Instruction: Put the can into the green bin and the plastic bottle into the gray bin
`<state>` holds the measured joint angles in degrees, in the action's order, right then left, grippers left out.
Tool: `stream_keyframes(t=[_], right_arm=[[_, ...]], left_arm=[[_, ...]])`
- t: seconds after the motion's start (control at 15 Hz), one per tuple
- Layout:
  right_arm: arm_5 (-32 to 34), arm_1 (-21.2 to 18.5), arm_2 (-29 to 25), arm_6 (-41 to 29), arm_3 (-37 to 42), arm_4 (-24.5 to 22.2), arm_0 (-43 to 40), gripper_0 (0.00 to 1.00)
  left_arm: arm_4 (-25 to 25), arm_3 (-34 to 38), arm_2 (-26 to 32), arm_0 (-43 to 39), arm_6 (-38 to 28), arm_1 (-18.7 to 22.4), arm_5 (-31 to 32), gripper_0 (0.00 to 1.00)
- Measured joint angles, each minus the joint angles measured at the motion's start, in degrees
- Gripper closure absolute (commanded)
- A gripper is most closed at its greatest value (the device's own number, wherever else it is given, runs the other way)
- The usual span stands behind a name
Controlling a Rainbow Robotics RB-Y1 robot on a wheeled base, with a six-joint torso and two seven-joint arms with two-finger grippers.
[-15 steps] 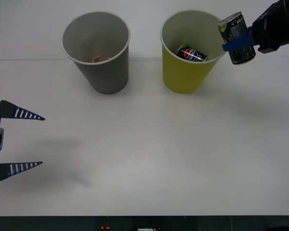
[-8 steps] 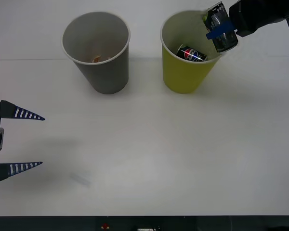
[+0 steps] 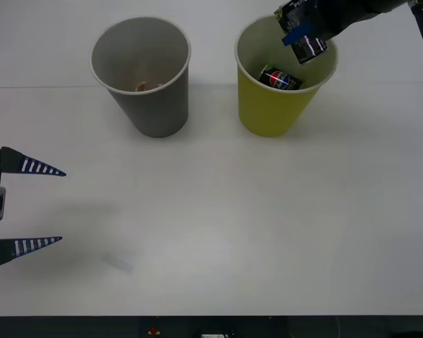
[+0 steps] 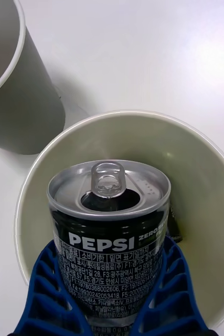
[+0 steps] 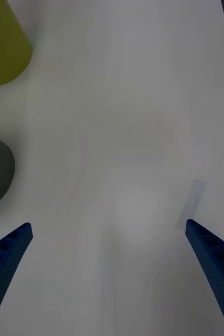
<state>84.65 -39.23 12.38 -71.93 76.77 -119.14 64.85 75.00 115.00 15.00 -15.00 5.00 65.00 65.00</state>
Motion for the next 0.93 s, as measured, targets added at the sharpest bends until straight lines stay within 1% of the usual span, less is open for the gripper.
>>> stream_keyframes(t=[0.07, 0.13, 0.2, 0.27, 0.33, 0.4, 0.73, 0.8, 0.93], right_arm=[[-0.03, 0.13, 0.01, 0.38, -0.14, -0.26, 0.12, 1.0], [-0.1, 0.26, -0.01, 0.8, -0.19, -0.42, 0.21, 0.83], [-0.16, 0.36, -0.05, 1.28, -0.16, -0.51, 0.27, 0.42], [-0.36, 0.38, -0.06, 2.15, -0.16, -0.6, 0.27, 0.19], [-0.82, 0.37, -0.06, 3.24, -0.15, -0.62, 0.28, 0.07], [-1.22, 0.29, -0.07, 3.71, -0.15, -0.51, 0.28, 0.0], [-1.53, -1.01, -0.51, 4.49, -0.21, 0.72, 0.13, 0.0], [-1.5, -1.39, -1.16, 5.35, -0.16, 1.66, -0.27, 0.0], [-1.24, -2.52, -2.74, 7.07, -0.12, 5.04, -1.56, 0.0]], left_arm=[[0.0, 0.0, 0.0, 0.0, 0.0, 0.0, 0.0, 0.0], [0.0, 0.0, 0.0, 0.0, 0.0, 0.0, 0.0, 0.0], [0.0, 0.0, 0.0, 0.0, 0.0, 0.0, 0.0, 0.0], [0.0, 0.0, 0.0, 0.0, 0.0, 0.0, 0.0, 0.0], [0.0, 0.0, 0.0, 0.0, 0.0, 0.0, 0.0, 0.0], [0.0, 0.0, 0.0, 0.0, 0.0, 0.0, 0.0, 0.0], [0.0, 0.0, 0.0, 0.0, 0.0, 0.0, 0.0, 0.0], [0.0, 0.0, 0.0, 0.0, 0.0, 0.0, 0.0, 0.0], [0.0, 0.0, 0.0, 0.0, 0.0, 0.0, 0.0, 0.0]])
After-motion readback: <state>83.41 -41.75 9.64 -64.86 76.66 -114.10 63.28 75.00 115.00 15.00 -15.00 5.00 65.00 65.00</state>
